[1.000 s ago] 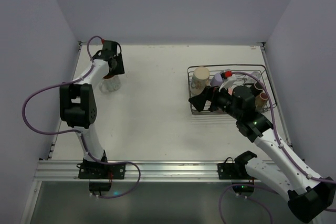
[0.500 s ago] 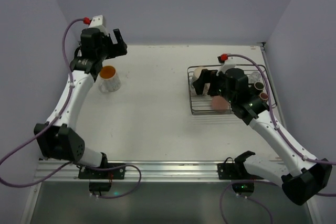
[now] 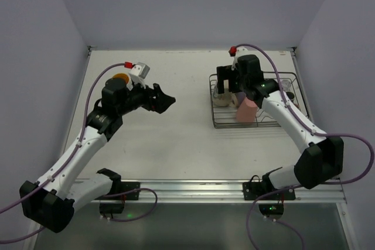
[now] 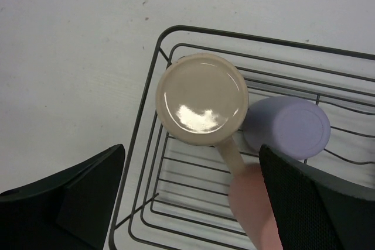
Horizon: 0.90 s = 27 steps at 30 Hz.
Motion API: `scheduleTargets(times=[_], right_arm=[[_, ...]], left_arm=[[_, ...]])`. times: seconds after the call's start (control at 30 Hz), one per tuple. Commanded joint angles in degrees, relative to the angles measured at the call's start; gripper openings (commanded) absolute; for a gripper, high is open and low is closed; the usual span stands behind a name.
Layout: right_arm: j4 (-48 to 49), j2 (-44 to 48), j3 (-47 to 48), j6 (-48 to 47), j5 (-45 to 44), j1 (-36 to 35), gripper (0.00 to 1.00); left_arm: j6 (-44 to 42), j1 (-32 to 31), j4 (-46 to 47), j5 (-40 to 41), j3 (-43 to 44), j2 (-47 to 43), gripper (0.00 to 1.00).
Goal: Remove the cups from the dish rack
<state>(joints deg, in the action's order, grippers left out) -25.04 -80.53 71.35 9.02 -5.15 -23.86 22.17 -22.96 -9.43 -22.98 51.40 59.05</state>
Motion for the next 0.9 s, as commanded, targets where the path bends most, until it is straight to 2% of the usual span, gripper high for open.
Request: scheduleTargets(times=[0.0,0.27,0.4,0.87], right_arm=[[-1.9,-2.2,3.2,-3.5,3.0,1.0,0.99],[-3.1,-8.6,7.5,-4.4,6.0,1.7,0.99],[-4.1,-11.8,9.6,-4.4,2.8,1.8,0.99],[-4.4,-18.1,12.1,-4.9,-0.1,2.1,0.99]], left_arm=[[-3.4,0.1,3.8,-4.0,-1.2,-6.5,1.00],[-6.5,0.1,-0.2,3.5,-2.4,-9.7,1.00],[-7.0,0.1,-1.0,2.2,-2.4,-8.4,1.00],[-6.7,0.1,-1.0,3.1,-2.8,-8.6,1.00]])
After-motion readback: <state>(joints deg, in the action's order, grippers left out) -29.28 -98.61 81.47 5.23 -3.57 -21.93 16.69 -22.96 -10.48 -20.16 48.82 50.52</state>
